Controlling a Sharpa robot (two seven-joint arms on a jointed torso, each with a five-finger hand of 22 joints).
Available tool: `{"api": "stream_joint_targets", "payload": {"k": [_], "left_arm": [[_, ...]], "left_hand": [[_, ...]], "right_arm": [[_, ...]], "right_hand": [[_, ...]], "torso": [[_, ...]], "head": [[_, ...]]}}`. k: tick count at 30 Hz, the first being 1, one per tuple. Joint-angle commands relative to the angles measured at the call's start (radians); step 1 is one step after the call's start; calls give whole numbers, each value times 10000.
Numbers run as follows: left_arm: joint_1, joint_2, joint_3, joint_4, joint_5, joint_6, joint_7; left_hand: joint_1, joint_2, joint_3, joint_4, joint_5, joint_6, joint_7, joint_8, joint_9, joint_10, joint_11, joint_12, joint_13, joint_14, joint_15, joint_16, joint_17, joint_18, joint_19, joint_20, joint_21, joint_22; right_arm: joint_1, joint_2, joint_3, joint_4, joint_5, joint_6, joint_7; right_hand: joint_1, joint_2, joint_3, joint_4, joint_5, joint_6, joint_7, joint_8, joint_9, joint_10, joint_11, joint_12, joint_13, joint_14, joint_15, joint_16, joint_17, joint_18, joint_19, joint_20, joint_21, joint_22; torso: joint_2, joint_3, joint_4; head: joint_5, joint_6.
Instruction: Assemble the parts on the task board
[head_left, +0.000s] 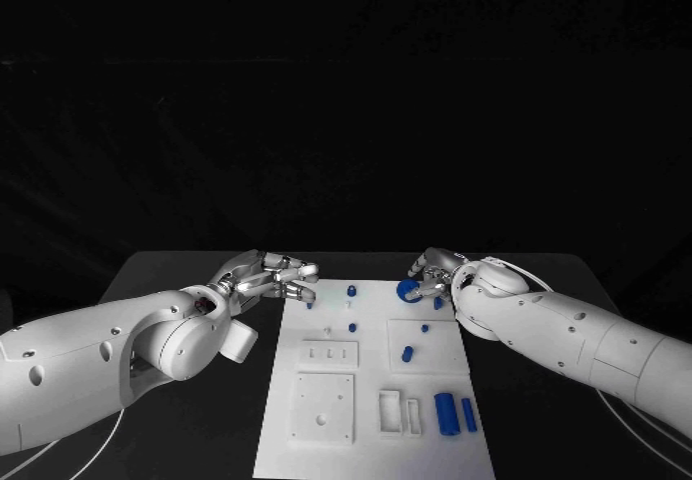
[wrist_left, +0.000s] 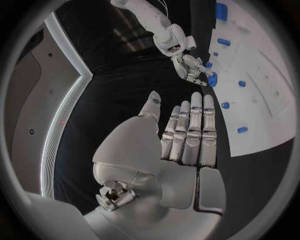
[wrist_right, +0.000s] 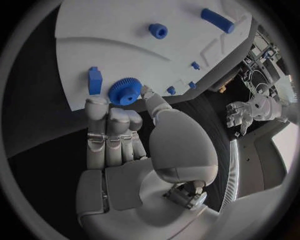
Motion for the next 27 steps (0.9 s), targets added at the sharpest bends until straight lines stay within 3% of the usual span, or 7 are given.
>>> {"api": "stream_joint_targets", "payload": {"k": [1,6,13,27], "left_arm": [[-18,38,7,-19,5,281,122],[-48,69,6,-85,7,321,98],[-82,112,4,-143,13,381,65],[-93,125,4,-170,14,411,28]], "left_hand": [[-88,-17,38,-48,-19,-57,11,-13,15,-57,-18,-21,15,-52,38,-33,-5,-11,6,84,-41,-15],[-86,3,34,-73,-18,-70,13,-13,14,-71,-13,-22,15,-58,41,-36,-6,-8,3,88,-43,-17],[-86,3,34,-73,-18,-70,13,-13,14,-71,-13,-22,15,-58,41,-36,-6,-8,3,88,-43,-17],[-98,18,23,-83,-16,-78,18,-13,15,-84,-11,-22,15,-68,44,-39,-6,-6,-1,92,-46,-18]], "right_arm": [[-41,89,-5,-215,-93,64,-41],[-97,177,-14,-374,18,100,-40],[-120,214,-24,-438,55,152,-13],[-125,262,-46,-458,22,508,2]], "right_hand": [[14,70,104,-11,-66,-9,20,-58,-13,3,88,-17,-12,22,41,-41,16,54,355,81,-60,23],[-30,98,222,-78,-31,112,27,-49,-6,10,102,20,-10,37,52,-41,62,67,385,92,-120,133],[-116,166,360,-187,-24,390,4,-37,5,1,81,26,-15,37,39,-34,102,63,411,80,-191,242],[-321,352,557,-175,-51,1663,-174,-12,40,69,-31,124,80,59,-22,28,178,-40,443,16,-142,405]], "torso": [[-3,-3,7],[4,5,-23],[0,3,-17],[3,3,-10]], "head": [[-39,5],[3,-17],[0,-20],[-6,-62]]}}
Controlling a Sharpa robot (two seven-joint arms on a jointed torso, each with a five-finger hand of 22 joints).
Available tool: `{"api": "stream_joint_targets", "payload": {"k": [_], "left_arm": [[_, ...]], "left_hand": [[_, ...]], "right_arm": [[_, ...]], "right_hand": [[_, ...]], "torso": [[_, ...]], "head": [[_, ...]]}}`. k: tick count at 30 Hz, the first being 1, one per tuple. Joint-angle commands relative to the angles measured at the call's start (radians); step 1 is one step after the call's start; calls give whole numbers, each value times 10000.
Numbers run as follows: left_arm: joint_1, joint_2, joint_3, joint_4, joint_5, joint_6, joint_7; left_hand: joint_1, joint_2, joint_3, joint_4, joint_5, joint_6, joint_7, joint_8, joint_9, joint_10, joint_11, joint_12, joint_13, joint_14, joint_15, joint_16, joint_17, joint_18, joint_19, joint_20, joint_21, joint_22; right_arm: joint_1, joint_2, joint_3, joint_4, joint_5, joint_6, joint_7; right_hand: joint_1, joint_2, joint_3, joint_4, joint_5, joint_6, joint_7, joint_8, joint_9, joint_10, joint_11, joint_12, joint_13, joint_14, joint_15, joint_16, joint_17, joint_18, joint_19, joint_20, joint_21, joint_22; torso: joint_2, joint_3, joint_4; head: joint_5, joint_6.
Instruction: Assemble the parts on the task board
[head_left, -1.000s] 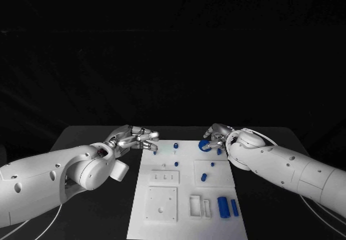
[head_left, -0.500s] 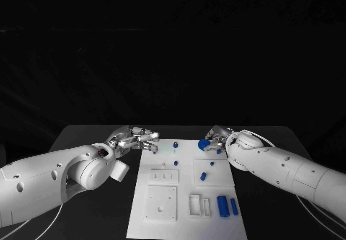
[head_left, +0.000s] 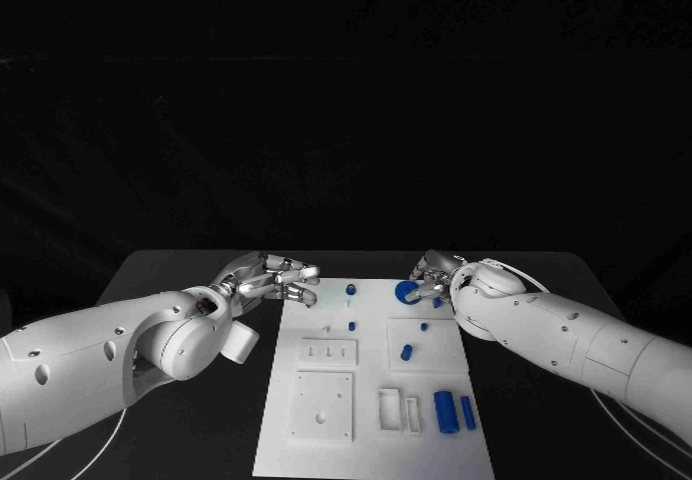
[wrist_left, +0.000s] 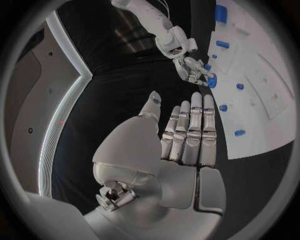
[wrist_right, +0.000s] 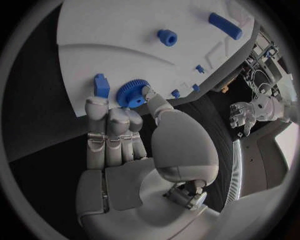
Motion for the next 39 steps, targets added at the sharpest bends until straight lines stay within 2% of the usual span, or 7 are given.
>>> {"api": "stream_joint_targets", "payload": {"k": [1,6,13,22,23,30,39], "left_arm": [[-1,16,7,8,11,186,51],[-5,22,6,-2,11,198,40],[-34,38,6,-26,11,212,23],[-59,49,6,-39,11,213,25],[-61,48,6,-40,11,212,25],[-66,41,6,-40,11,208,25],[-68,28,6,-29,11,199,25]], "left_hand": [[-98,18,-16,-45,-16,-78,18,-13,15,-84,-10,-22,16,-33,10,-40,-6,-6,-1,92,-47,-12],[-98,18,-16,-45,-16,-78,18,-13,15,-84,-10,-22,16,-33,10,-40,-6,-6,-1,92,-47,-12],[-85,24,-15,-57,-16,-81,18,-14,15,-89,-8,-22,16,-38,12,-40,-6,-5,-5,94,-48,-12],[-85,24,-15,-57,-16,-81,18,-14,15,-89,-8,-22,16,-38,12,-40,-6,-5,-5,94,-48,-12],[-85,24,-15,-57,-16,-81,18,-14,15,-89,-8,-22,16,-38,12,-40,-6,-5,-5,94,-48,-12],[-85,24,-15,-57,-16,-81,18,-14,15,-89,-8,-22,16,-38,12,-40,-6,-5,-5,94,-48,-12],[-85,24,-15,-57,-16,-81,18,-14,15,-89,-8,-22,16,-38,12,-40,-6,-5,-5,94,-48,-12]], "right_arm": [[-45,19,-35,-9,-47,465,2],[-46,15,-44,8,-247,455,-30],[-50,-12,-114,121,-976,166,-95],[-53,-104,-195,446,-1648,-419,-237],[-53,-114,-202,481,-1710,-483,-249],[-61,-184,-226,697,-1983,-860,-293],[-80,-294,-231,1091,-2079,-1068,-310]], "right_hand": [[-79,109,139,-12,-16,372,-48,43,15,-2,-26,45,29,62,-20,35,18,-41,467,-5,30,50],[-83,211,386,-92,-167,749,-92,42,22,9,-3,65,51,64,-1,53,33,-49,471,11,34,110],[-123,146,898,-239,-286,941,-102,42,23,11,17,37,18,68,25,59,20,-53,479,39,22,209],[-148,120,1380,-214,-399,1119,-116,41,22,-7,19,-27,-63,68,31,26,-34,-72,486,44,-29,265],[-176,60,1525,-181,-425,1127,-121,44,22,-8,21,-45,-88,72,31,25,-42,-75,493,37,-29,281],[-192,16,1702,-88,-455,1171,-127,47,21,-50,13,-147,-177,56,29,-29,-101,-88,487,41,-91,281],[-206,-19,1775,-8,-440,1252,-152,42,20,-44,-4,-176,-213,60,10,-51,-122,-95,494,25,-106,283]], "torso": [[3,-3,-2],[8,-1,-8],[9,1,-14],[4,6,-5],[6,6,-5],[6,6,-9],[8,6,-5]], "head": [[4,-24],[6,-41],[-14,-64],[-25,-53],[-25,-51],[-17,-38],[-12,-35]]}}
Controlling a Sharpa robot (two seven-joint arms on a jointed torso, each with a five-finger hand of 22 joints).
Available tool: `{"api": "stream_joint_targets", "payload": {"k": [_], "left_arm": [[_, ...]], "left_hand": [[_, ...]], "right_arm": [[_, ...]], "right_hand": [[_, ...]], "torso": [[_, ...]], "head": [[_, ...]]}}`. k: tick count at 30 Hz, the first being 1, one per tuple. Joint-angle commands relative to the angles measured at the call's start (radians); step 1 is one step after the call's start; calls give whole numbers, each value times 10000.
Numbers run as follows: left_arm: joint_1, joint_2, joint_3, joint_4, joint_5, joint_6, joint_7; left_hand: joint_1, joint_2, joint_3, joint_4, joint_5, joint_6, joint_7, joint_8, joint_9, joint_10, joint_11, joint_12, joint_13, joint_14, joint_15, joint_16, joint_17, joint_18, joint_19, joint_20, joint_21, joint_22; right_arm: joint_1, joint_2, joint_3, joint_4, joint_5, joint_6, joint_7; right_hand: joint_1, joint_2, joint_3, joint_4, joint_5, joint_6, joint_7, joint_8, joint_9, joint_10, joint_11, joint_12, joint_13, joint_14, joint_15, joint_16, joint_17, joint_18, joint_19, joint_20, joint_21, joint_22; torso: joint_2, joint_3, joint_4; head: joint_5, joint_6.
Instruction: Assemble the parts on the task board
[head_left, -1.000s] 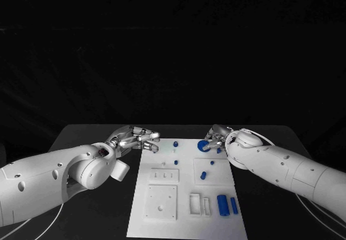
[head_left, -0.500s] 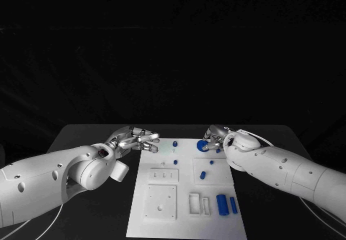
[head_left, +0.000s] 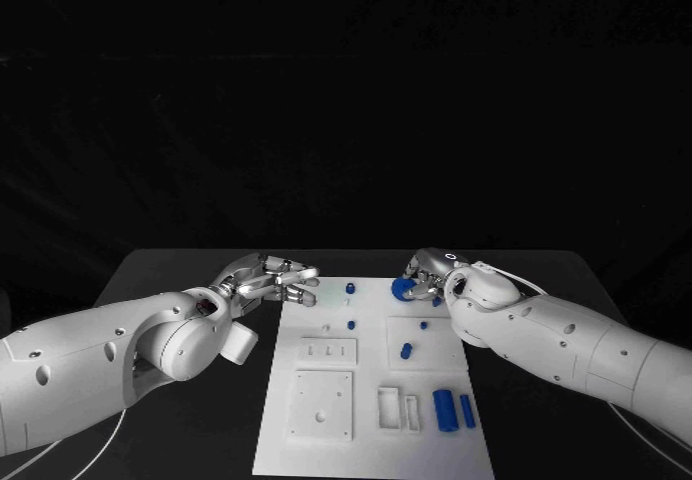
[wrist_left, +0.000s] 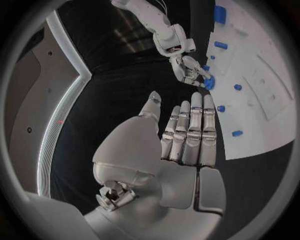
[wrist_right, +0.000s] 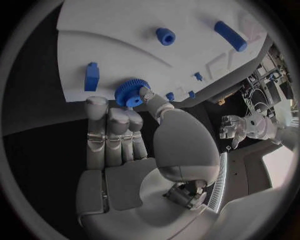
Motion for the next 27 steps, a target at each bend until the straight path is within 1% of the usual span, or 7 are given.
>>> {"api": "stream_joint_targets", "payload": {"k": [1,7,13,15,19,24,27], "left_arm": [[-2,7,7,26,11,138,66],[-1,-15,7,44,11,104,71],[0,-13,8,53,11,71,74],[0,-8,8,55,11,71,78],[-1,8,10,51,11,67,93],[-1,38,10,44,11,69,98],[-1,64,11,43,11,83,102]], "left_hand": [[-85,24,-15,-57,-16,-80,17,-14,15,-89,-8,-22,17,-39,12,-40,-6,-6,-5,94,-48,-14],[-85,24,-15,-57,-16,-80,17,-14,15,-89,-8,-22,17,-39,12,-40,-6,-6,-5,94,-48,-14],[-85,24,-15,-57,-16,-80,17,-14,15,-89,-8,-22,17,-39,12,-40,-6,-6,-5,94,-48,-14],[-85,24,-15,-57,-16,-80,17,-14,15,-89,-8,-22,17,-39,12,-40,-6,-6,-5,94,-48,-14],[-92,48,-19,-72,-15,-79,17,-13,17,-90,-7,-21,17,-44,13,-36,-5,-6,-12,96,-47,-12],[-91,51,-18,-82,-15,-76,16,-12,17,-85,-9,-20,17,-45,13,-36,-5,-8,-16,96,-48,-13],[-91,51,-18,-82,-15,-76,16,-12,17,-85,-9,-20,17,-45,13,-36,-5,-8,-16,96,-48,-13]], "right_arm": [[-7,-61,-2,263,-319,-313,-52],[-10,-105,-1,1008,-503,-535,-86],[-11,127,-25,1285,-640,-555,-62],[-18,259,-46,1338,-711,-575,-47],[-43,510,-95,1358,-804,-601,-26],[-65,902,-201,1260,-894,-624,-15],[-83,1156,-240,1087,-935,-644,7]], "right_hand": [[-32,-56,48,20,-4,418,99,31,17,-42,-3,-60,-17,61,10,-44,-12,-96,493,26,-61,205],[-16,-93,79,42,83,439,93,31,17,-18,-8,-39,-9,65,4,-33,-2,-105,504,19,18,231],[-19,-111,91,55,80,447,91,32,17,-18,-9,-47,-15,65,4,-31,-1,-107,505,18,39,241],[-19,-111,91,55,80,447,91,32,17,-18,-9,-47,-15,65,4,-31,-1,-107,505,18,39,241],[-19,-111,91,55,80,447,91,32,17,-18,-9,-47,-15,65,4,-31,-1,-107,505,18,39,241],[-13,-135,101,74,81,436,96,30,16,-12,-8,-44,-13,66,4,-31,-2,-107,505,16,46,248],[9,-149,101,77,98,423,97,31,16,-7,-7,-39,-10,65,7,-36,-10,-108,505,18,60,254]], "torso": [[1,0,3],[-5,-10,-8],[3,-15,12],[10,-14,26],[7,-22,31],[16,-23,40],[1,-16,16]], "head": [[11,2],[28,22],[-5,44],[-37,67],[-23,83],[-26,91],[-9,99]]}}
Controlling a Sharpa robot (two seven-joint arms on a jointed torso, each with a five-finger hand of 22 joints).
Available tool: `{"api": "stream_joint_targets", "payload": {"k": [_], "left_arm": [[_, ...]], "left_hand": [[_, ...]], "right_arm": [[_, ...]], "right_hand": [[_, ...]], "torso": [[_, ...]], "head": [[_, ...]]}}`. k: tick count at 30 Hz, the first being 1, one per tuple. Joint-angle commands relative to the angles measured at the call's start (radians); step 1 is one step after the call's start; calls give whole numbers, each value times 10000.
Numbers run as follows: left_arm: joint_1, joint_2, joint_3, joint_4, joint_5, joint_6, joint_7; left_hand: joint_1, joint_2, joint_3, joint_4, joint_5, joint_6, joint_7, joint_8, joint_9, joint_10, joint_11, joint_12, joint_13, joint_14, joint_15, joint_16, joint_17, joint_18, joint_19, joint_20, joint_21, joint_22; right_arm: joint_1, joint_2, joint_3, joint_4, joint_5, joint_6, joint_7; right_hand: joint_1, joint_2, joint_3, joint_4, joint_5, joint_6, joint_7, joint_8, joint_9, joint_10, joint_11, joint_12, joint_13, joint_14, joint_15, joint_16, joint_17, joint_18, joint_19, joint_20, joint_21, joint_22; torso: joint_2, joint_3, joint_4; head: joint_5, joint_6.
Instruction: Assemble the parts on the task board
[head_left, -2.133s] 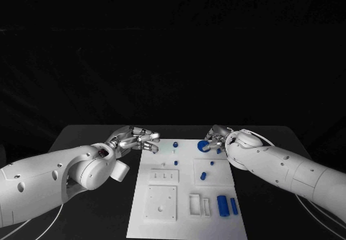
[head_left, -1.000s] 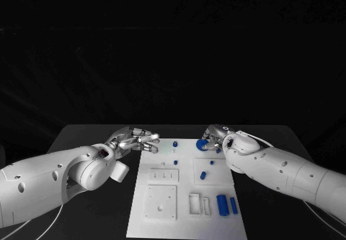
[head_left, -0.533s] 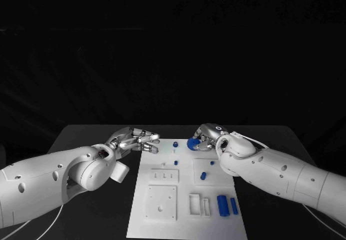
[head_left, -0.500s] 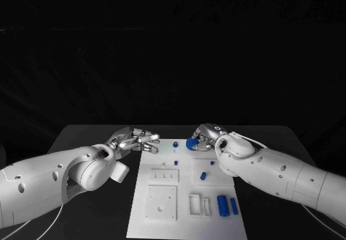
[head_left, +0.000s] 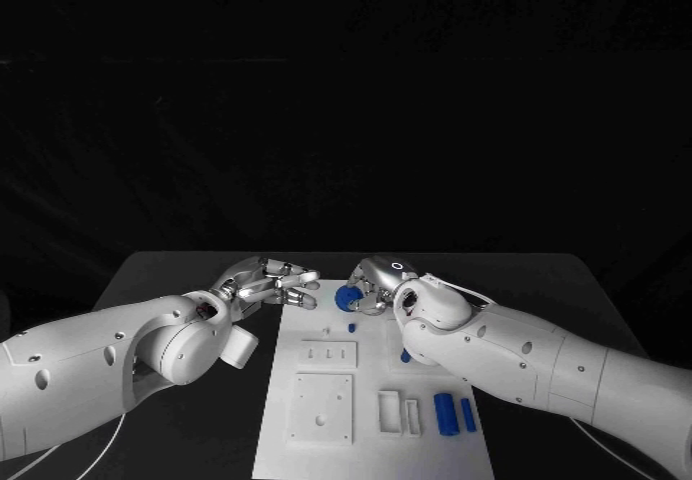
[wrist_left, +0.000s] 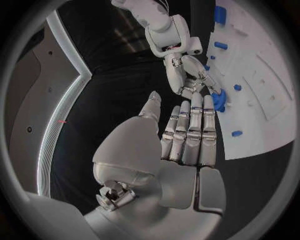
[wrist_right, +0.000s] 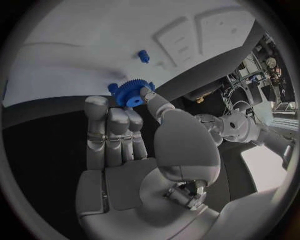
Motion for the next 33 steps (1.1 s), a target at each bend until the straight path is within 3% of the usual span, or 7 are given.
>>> {"api": "stream_joint_targets", "payload": {"k": [1,5,11,17,24,33], "left_arm": [[1,50,8,22,11,90,101],[1,92,9,21,11,100,102],[1,156,9,1,11,113,98],[1,186,9,-26,12,124,97],[1,183,9,-34,12,119,93],[1,167,9,-21,12,121,87]], "left_hand": [[-51,12,9,-54,-15,-76,16,-12,17,-85,-9,-20,9,-45,13,-37,-5,-7,20,60,-49,-14],[-51,12,9,-54,-15,-76,16,-12,17,-85,-9,-20,9,-45,13,-37,-5,-7,20,60,-49,-14],[-51,12,9,-54,-15,-76,16,-12,17,-85,-9,-20,9,-45,13,-37,-5,-7,20,60,-49,-14],[-51,12,9,-54,-15,-76,16,-12,17,-85,-9,-20,9,-45,13,-37,-5,-7,20,60,-49,-14],[-51,12,9,-54,-15,-76,16,-12,17,-85,-9,-20,9,-45,13,-37,-5,-7,20,60,-49,-14],[-51,12,9,-54,-15,-76,16,-12,17,-85,-9,-20,9,-45,13,-37,-5,-7,20,60,-49,-14]], "right_arm": [[-15,186,-18,-182,-305,-97,56],[-41,460,-38,-504,-355,12,39],[-177,769,-55,-888,-377,112,27],[-249,945,-59,-1063,-507,-29,-184],[-270,1001,-60,-1203,-575,-34,-366],[-273,1028,-61,-1246,-588,-100,-571]], "right_hand": [[101,-55,33,6,48,422,98,37,10,-8,-8,-39,-11,65,7,-36,-11,-107,505,19,59,247],[90,-64,16,9,49,414,103,33,8,-11,-5,-49,-18,64,4,-38,-15,-106,506,18,73,252],[92,-55,-11,14,84,394,104,36,9,-21,-5,-66,-30,59,5,-54,-31,-104,501,18,47,245],[109,-55,-21,1,92,391,105,39,11,-18,-5,-67,-32,64,9,-52,-33,-105,505,21,52,245],[120,-62,-16,-9,86,393,106,36,10,-17,-6,-72,-36,63,8,-57,-39,-104,505,21,53,246],[129,-70,10,-18,74,361,116,34,8,-46,-2,-136,-81,52,10,-98,-82,-100,498,23,20,233]], "torso": [[-6,-2,-10],[7,-10,5],[15,13,37],[16,-17,82],[15,-8,38],[12,2,52]], "head": [[29,7],[21,18],[86,2],[61,-9],[88,-22],[81,-20]]}}
